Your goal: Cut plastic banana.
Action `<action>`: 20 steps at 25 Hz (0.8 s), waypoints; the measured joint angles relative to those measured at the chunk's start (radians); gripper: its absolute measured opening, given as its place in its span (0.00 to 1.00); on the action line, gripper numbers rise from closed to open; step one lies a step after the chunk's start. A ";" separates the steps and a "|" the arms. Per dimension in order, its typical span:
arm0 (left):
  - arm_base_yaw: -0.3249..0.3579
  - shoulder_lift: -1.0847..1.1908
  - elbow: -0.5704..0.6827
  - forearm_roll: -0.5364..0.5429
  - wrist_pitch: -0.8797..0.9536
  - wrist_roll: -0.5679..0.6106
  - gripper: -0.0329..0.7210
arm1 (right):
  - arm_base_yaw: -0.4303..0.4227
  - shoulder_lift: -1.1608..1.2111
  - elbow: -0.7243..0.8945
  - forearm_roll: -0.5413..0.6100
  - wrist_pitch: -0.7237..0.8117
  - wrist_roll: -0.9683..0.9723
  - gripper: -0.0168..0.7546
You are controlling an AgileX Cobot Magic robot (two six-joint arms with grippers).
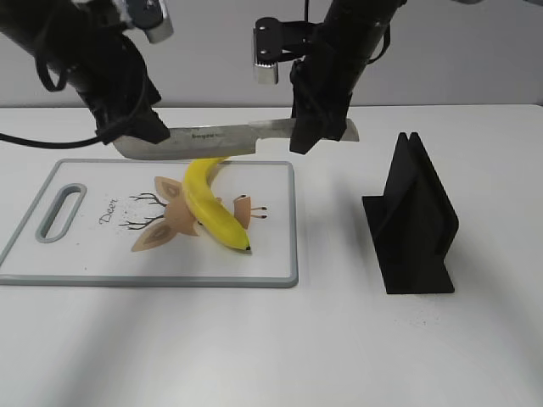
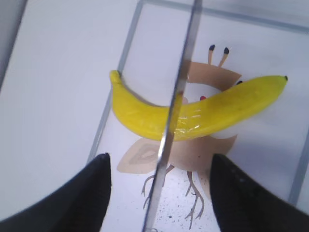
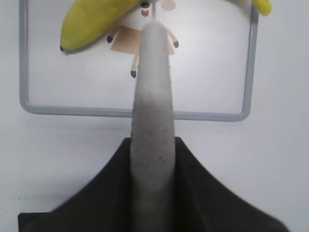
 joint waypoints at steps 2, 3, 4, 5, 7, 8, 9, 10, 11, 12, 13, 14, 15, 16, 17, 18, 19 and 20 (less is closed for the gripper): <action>0.000 -0.046 0.000 0.011 0.004 -0.055 0.88 | 0.000 -0.026 0.020 -0.006 0.001 0.028 0.25; 0.000 -0.069 0.000 0.028 0.004 -0.102 0.88 | 0.000 -0.039 0.022 -0.007 0.001 0.052 0.25; 0.000 -0.091 0.000 0.059 0.005 -0.159 0.87 | 0.000 -0.052 0.024 -0.008 0.001 0.088 0.25; 0.000 -0.111 0.000 0.100 0.006 -0.222 0.87 | 0.000 -0.070 0.024 -0.008 0.001 0.130 0.25; 0.000 -0.147 0.000 0.180 0.006 -0.350 0.87 | 0.000 -0.109 0.027 -0.013 0.001 0.221 0.25; 0.000 -0.166 0.001 0.221 0.006 -0.419 0.87 | 0.000 -0.133 0.027 -0.018 0.002 0.276 0.25; 0.000 -0.186 0.001 0.257 0.007 -0.488 0.87 | 0.000 -0.159 0.027 -0.024 0.002 0.333 0.25; 0.001 -0.201 0.001 0.281 0.008 -0.545 0.87 | 0.000 -0.186 0.027 -0.035 0.002 0.384 0.25; 0.007 -0.218 0.001 0.303 0.011 -0.612 0.86 | 0.000 -0.208 0.027 -0.046 0.003 0.447 0.25; 0.015 -0.234 0.001 0.318 0.020 -0.677 0.87 | 0.000 -0.235 0.027 -0.061 0.003 0.515 0.25; 0.028 -0.243 0.001 0.325 0.030 -0.727 0.86 | 0.000 -0.260 0.027 -0.078 0.003 0.577 0.25; 0.042 -0.253 0.001 0.329 0.051 -0.783 0.86 | 0.000 -0.280 0.027 -0.097 0.004 0.655 0.25; 0.060 -0.260 0.001 0.332 0.072 -0.839 0.86 | 0.000 -0.300 0.027 -0.111 0.004 0.740 0.25; 0.079 -0.266 0.001 0.336 0.096 -0.891 0.85 | -0.001 -0.318 0.027 -0.126 0.005 0.825 0.25; 0.094 -0.273 0.001 0.339 0.117 -0.931 0.85 | -0.004 -0.330 0.027 -0.137 0.005 0.900 0.25; 0.113 -0.280 0.001 0.345 0.144 -0.973 0.84 | -0.006 -0.342 0.027 -0.142 0.005 0.989 0.25; 0.130 -0.290 0.001 0.356 0.172 -1.009 0.84 | -0.008 -0.353 0.028 -0.147 0.005 1.059 0.25; 0.146 -0.300 0.001 0.374 0.195 -1.036 0.84 | -0.011 -0.364 0.033 -0.147 0.005 1.105 0.25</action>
